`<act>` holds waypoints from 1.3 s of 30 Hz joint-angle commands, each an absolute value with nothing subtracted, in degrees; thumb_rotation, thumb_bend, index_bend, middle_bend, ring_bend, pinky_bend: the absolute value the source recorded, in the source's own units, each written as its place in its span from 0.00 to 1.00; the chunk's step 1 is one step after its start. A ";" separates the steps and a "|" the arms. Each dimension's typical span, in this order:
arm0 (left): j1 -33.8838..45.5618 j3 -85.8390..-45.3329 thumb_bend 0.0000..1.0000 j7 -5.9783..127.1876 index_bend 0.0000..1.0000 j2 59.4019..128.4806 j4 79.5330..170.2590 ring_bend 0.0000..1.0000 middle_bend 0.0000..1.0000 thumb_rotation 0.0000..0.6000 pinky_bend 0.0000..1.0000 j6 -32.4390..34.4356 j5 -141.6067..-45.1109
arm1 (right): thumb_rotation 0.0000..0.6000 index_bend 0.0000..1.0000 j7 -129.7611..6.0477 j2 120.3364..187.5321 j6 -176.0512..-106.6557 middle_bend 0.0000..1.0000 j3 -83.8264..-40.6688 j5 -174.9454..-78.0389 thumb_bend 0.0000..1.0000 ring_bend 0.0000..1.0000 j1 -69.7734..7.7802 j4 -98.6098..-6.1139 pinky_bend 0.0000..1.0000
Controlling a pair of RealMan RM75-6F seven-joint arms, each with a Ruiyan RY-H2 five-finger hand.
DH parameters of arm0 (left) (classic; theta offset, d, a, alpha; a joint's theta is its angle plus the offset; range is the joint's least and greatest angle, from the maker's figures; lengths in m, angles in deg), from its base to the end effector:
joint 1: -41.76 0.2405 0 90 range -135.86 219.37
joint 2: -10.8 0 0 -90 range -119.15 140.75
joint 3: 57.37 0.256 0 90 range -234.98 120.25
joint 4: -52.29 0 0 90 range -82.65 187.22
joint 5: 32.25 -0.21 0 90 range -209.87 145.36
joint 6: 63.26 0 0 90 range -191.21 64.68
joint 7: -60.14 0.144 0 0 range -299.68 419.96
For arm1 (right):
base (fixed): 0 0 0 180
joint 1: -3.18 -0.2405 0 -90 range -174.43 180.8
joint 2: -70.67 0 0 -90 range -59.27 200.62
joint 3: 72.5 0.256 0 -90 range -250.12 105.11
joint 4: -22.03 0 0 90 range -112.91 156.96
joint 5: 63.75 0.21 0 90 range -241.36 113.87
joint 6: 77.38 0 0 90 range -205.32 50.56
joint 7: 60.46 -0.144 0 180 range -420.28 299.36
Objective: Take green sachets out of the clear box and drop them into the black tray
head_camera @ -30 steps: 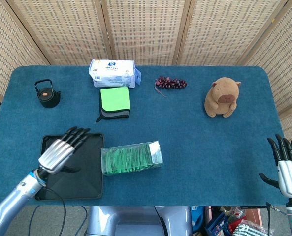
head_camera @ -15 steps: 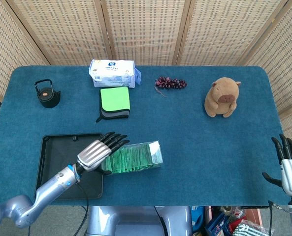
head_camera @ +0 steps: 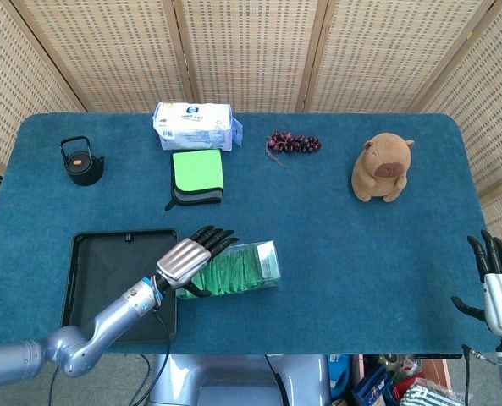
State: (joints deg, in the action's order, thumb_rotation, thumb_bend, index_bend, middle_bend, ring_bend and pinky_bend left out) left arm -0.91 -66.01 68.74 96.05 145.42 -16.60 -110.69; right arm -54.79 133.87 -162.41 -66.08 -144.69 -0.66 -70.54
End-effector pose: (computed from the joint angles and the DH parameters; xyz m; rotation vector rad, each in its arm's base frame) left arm -0.1080 0.3008 -0.0276 -2.1804 -1.0107 -1.0546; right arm -0.3208 -0.1876 0.1777 1.3001 -0.8264 0.8090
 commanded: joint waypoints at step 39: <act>-6.59 -72.79 0.21 67.20 0.04 90.52 144.72 0.00 0.00 1.00 0.00 -14.62 -102.06 | 1.00 0.00 -55.17 134.13 -159.79 0.00 -66.21 -143.13 0.00 0.00 -1.65 -69.74 0.00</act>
